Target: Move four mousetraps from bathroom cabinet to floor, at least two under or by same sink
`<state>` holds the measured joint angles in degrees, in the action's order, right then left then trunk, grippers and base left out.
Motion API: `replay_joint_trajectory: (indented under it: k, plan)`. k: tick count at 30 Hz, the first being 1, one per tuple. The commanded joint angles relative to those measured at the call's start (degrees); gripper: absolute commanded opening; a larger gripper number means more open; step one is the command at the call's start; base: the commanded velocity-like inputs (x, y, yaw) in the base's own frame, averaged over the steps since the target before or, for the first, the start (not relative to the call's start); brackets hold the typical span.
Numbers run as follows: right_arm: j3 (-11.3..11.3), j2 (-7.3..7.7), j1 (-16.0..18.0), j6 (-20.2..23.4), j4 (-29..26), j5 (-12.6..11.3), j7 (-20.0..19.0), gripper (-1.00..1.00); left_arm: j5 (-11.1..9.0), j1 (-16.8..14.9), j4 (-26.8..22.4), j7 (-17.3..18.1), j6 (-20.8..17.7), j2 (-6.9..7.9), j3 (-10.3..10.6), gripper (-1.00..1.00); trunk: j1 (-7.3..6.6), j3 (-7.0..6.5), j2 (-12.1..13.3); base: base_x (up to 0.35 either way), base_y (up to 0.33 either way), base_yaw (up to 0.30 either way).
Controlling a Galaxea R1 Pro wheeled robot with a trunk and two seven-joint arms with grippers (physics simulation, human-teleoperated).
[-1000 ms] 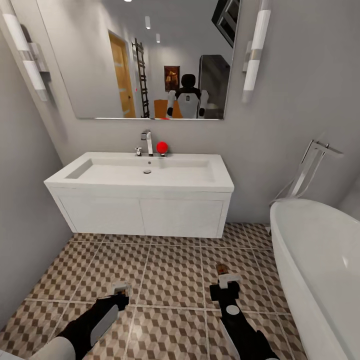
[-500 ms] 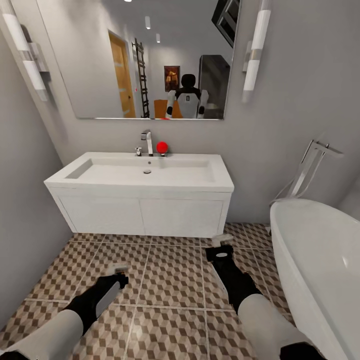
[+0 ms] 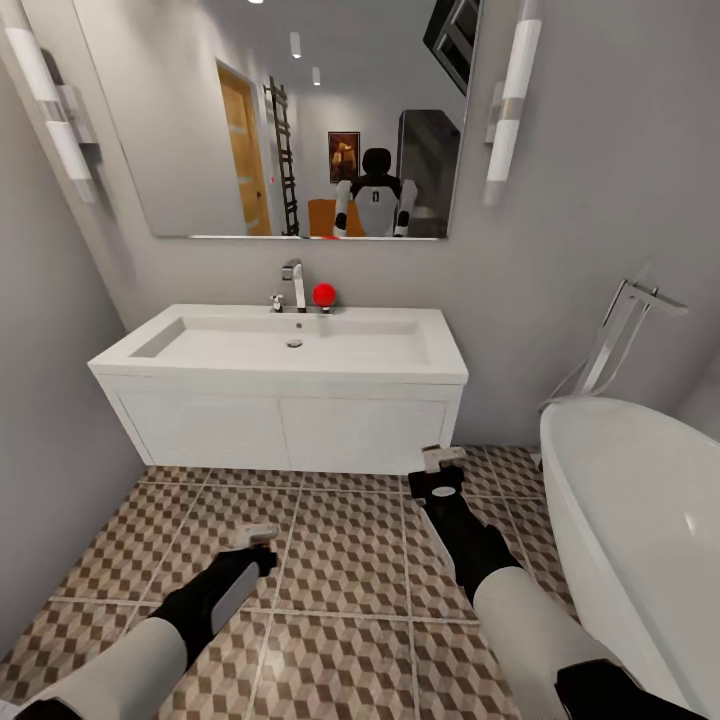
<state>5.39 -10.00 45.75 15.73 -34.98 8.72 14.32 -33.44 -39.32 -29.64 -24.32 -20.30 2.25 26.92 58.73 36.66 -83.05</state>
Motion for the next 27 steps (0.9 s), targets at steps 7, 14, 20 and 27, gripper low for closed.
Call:
replay_joint_trajectory:
  k: [7, 14, 20, 27]
  plan:
    - [0.07, 0.00, 0.04, 0.20, 0.00, 0.43, 0.20, -1.00, -0.26, -0.05, -0.19, -0.47, -0.14, -1.58, 0.58, -1.00, 0.00, 0.06, -0.03, 0.000, 0.000, 0.000]
    - [0.02, 0.00, 0.04, 0.73, 0.03, 0.58, 0.43, -1.00, -0.21, -0.05, -0.11, -0.47, -0.11, -2.30, 0.59, -1.00, 0.00, 0.06, -0.03, 0.000, 0.000, 0.000]
    - [0.00, 0.00, 0.04, 1.91, -0.60, 0.56, 0.45, -1.00, -0.14, -0.06, 0.03, -0.46, -0.10, -2.25, 0.65, -1.00, 0.00, 0.06, -0.03, 0.000, 0.000, 0.000]
    - [0.68, 0.00, 0.04, -0.56, -1.13, 0.40, -0.30, -1.00, -0.13, -0.06, 0.20, -0.47, -0.06, -1.12, 0.67, -1.00, 0.00, 0.06, -0.03, 0.000, 0.000, 0.000]
